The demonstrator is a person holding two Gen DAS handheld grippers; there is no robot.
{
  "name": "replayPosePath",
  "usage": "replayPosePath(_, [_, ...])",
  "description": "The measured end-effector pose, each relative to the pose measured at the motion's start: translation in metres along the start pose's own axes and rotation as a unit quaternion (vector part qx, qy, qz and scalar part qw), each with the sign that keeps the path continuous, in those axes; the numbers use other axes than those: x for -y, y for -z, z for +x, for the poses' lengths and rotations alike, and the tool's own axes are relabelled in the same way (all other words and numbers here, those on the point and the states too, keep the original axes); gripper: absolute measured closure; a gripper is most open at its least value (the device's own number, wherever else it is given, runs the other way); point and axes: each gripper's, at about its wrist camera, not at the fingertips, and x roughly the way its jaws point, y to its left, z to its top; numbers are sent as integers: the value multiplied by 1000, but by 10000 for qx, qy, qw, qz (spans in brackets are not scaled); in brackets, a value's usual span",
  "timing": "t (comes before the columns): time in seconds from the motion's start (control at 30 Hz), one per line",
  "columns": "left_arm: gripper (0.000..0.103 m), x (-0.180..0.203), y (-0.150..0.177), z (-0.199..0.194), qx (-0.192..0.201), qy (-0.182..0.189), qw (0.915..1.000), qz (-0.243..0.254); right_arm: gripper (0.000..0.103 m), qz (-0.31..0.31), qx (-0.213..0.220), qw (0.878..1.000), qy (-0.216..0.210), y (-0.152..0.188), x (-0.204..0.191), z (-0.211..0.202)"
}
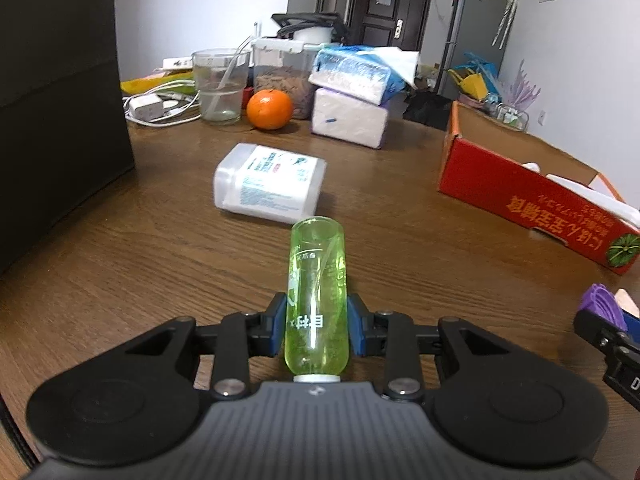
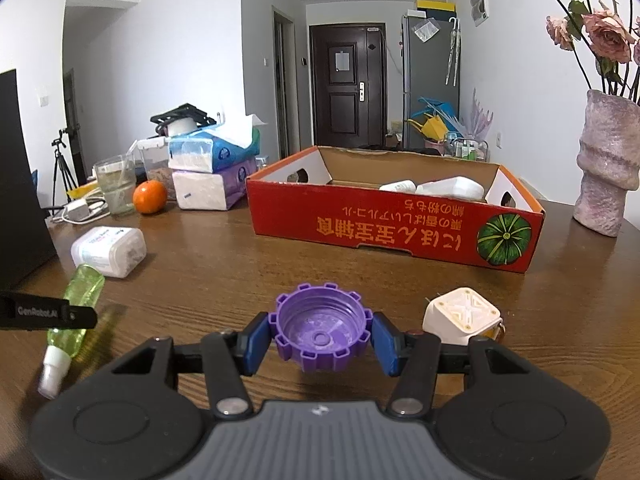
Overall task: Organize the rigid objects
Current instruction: 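Carry the green bottle in the left tool and purple cap in the right tool over the box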
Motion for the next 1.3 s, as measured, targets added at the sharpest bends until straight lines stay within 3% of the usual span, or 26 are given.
replayPosePath(0.37, [71, 31, -5, -30, 648, 284, 9975, 70, 50, 270, 408, 9987, -122, -9, 12, -13])
replayPosePath(0.73, [71, 65, -19, -35, 787, 453, 9958, 114, 50, 580, 794, 9950, -145, -23, 37, -19])
replayPosePath(1.3, [71, 126, -42, -35, 1127, 812, 9901, 219, 50, 767, 1335, 9877, 253, -42, 79, -20])
